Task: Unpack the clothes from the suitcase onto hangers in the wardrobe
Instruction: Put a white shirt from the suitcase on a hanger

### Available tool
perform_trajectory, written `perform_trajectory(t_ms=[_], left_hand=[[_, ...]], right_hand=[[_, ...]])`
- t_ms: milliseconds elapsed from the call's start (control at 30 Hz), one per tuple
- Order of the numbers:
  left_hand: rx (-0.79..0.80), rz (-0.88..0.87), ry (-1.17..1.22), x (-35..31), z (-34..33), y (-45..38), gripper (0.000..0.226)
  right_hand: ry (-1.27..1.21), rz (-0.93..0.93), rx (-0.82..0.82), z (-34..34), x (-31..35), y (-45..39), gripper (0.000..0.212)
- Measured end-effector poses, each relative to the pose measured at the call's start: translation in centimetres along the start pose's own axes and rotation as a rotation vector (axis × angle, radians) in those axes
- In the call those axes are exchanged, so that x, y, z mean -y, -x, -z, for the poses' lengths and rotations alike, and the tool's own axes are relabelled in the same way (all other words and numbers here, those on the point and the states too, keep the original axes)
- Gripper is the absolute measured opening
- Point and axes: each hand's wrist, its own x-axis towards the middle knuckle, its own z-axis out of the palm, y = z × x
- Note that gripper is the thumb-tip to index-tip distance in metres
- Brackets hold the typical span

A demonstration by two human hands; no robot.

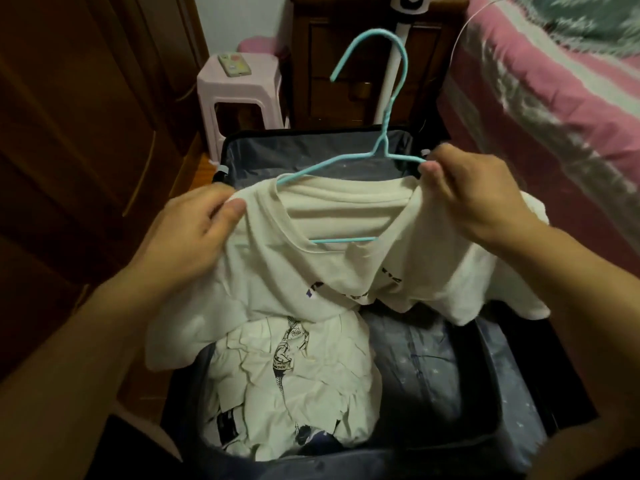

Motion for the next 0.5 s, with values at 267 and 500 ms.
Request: perform_trajectory(t_ms=[267,500], left_hand=[[-0.183,-0.069,-0.035,-5.8,4.0,-3.4,0.023],[-0.176,-0.183,-0.015,-19.6,23.9,-13.1,0.027]], right_hand=[[-0.102,-0.07,-0.154,2.7,0.9,-5.0,0.034],[-0.271,-0.049,-0.098,23.7,5.2,-19.0,0.032]])
